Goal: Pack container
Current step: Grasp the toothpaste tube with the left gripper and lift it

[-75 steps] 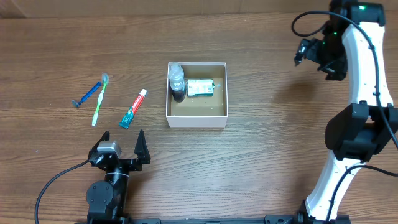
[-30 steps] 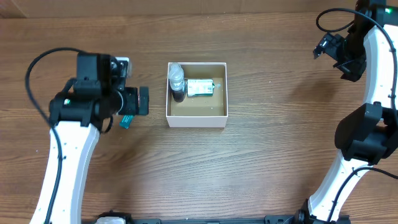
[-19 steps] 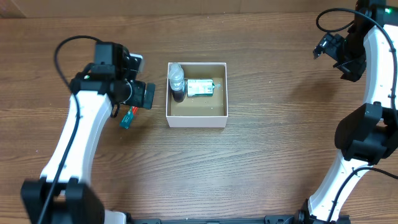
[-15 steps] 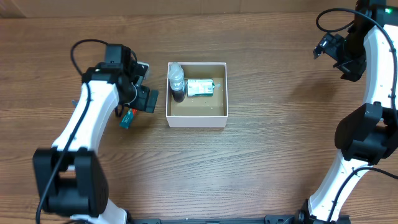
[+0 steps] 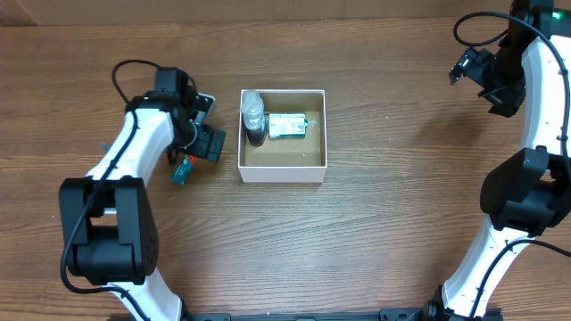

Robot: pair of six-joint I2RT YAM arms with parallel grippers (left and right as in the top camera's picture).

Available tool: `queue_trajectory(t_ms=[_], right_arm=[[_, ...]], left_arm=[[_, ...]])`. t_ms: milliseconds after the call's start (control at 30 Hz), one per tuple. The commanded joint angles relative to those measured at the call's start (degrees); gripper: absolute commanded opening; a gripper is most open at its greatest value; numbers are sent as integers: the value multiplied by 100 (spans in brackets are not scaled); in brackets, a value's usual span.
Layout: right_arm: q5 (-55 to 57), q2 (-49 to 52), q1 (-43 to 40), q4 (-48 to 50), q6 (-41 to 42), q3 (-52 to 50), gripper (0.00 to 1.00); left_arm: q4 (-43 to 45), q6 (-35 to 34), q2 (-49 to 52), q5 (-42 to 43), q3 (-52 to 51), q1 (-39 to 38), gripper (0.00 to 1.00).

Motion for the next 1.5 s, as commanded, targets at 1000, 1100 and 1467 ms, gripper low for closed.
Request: queue_trajectory(t_ms=[1000,1100,1467], right_arm=[[-33,-229,15,24,50,122,100],[-33,-229,15,24,50,122,100],[-33,-229,15,24,50,122,100]], left_arm=[[-92,214,758,186,98,376,31],[-140,-107,758,-59,98,378,20],[-551,-577,737,9,297,376,15]])
